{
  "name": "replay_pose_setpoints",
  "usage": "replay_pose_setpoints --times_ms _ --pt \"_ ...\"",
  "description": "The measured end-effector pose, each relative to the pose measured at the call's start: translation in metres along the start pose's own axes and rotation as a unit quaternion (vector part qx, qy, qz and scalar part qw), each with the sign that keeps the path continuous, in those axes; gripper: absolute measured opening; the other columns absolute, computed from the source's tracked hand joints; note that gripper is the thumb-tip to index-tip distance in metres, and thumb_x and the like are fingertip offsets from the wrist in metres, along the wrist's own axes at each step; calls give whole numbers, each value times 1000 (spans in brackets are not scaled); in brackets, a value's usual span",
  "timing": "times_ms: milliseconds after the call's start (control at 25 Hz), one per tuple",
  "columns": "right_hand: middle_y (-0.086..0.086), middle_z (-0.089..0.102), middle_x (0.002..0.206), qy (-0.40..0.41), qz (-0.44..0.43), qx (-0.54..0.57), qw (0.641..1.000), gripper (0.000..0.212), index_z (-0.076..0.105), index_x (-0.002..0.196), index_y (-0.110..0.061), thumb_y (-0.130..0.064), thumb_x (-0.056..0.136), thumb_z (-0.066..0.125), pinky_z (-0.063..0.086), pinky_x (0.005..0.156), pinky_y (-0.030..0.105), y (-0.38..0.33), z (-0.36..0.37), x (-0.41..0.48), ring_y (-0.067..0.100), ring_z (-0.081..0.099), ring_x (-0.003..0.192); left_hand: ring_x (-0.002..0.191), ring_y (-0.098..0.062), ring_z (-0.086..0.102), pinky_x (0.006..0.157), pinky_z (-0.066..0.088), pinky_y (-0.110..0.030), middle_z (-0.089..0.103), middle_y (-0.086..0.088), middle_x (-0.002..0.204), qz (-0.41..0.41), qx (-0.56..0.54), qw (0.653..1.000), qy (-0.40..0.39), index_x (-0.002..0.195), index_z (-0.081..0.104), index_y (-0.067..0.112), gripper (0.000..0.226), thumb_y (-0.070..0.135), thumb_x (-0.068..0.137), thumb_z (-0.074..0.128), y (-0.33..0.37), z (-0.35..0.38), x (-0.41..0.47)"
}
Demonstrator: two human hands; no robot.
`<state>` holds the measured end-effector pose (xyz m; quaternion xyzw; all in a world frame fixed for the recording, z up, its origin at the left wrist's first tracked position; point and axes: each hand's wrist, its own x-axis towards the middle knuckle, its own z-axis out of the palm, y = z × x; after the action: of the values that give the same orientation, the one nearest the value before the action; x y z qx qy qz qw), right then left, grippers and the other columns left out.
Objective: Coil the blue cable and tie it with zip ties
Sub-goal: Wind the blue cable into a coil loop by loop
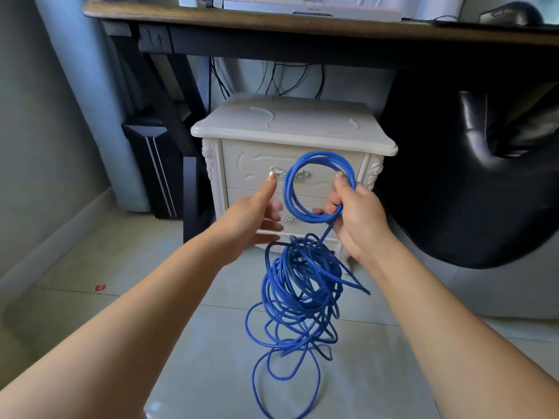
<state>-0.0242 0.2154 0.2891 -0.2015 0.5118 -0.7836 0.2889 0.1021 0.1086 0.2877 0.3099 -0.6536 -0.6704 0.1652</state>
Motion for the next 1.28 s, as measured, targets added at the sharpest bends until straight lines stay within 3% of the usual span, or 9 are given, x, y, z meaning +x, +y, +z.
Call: replay_pose_setpoints --times_ms 80,240,400,520,680,760,880,1080,1280 --pt "-7 32 48 39 11 56 998 28 43 77 -15 -21 104 43 50 56 29 -2 -4 5 8 33 41 84 -17 64 83 55 -35 61 -3 89 -52 78 995 24 89 60 14 59 71 88 43 -6 -1 0" --pt "-8 33 46 62 16 121 991 34 43 71 -15 -21 104 44 48 52 24 -10 -1 5 7 33 39 101 -14 62 90 56 -41 62 1 111 -101 166 978 -73 111 59 21 57 66 77 67 -13 12 -8" --pt "-6 30 49 41 25 175 983 35 43 70 -16 -22 104 44 48 57 25 -16 4 -1 8 31 40 97 -16 65 76 56 -35 68 0 104 -80 196 977 -17 104 60 16 61 57 65 83 -26 31 3" --pt "-6 30 50 25 37 210 977 36 42 68 -16 -23 104 44 49 56 24 -21 6 -4 7 31 40 78 -18 65 71 58 -36 67 -2 83 -41 225 973 15 91 61 13 49 44 64 88 -38 42 15" --pt "-6 31 48 34 33 237 970 35 44 69 -15 -21 104 44 47 51 21 -34 -2 -1 5 32 38 71 -21 69 69 62 -32 73 -13 80 -53 152 986 -41 91 66 1 11 4 80 68 -41 36 23" --pt "-7 32 46 45 17 226 973 36 44 69 -15 -21 104 44 45 49 20 -42 -10 0 5 32 38 67 -22 70 75 62 -34 73 -15 75 -86 46 993 -71 89 65 -3 11 -5 87 55 -40 24 27" --pt "-7 33 47 59 -5 202 978 35 46 68 -14 -20 103 46 42 43 18 -53 -19 -1 5 32 37 55 -18 65 62 61 -29 65 -9 64 -164 -114 974 -111 90 60 -2 22 -5 90 38 -35 9 29" --pt "-6 34 50 65 -30 148 986 35 46 69 -14 -21 103 46 41 44 20 -57 -27 -2 6 32 40 52 -14 58 56 57 -25 62 -3 64 -233 -182 945 -138 84 58 6 19 6 83 39 -24 0 26" --pt "-6 34 52 72 -29 168 983 30 48 74 -14 -20 103 46 38 42 19 -60 -30 -2 5 31 40 54 -20 61 58 58 -28 63 -9 64 -144 35 987 -63 78 62 5 9 10 83 67 -23 15 22"
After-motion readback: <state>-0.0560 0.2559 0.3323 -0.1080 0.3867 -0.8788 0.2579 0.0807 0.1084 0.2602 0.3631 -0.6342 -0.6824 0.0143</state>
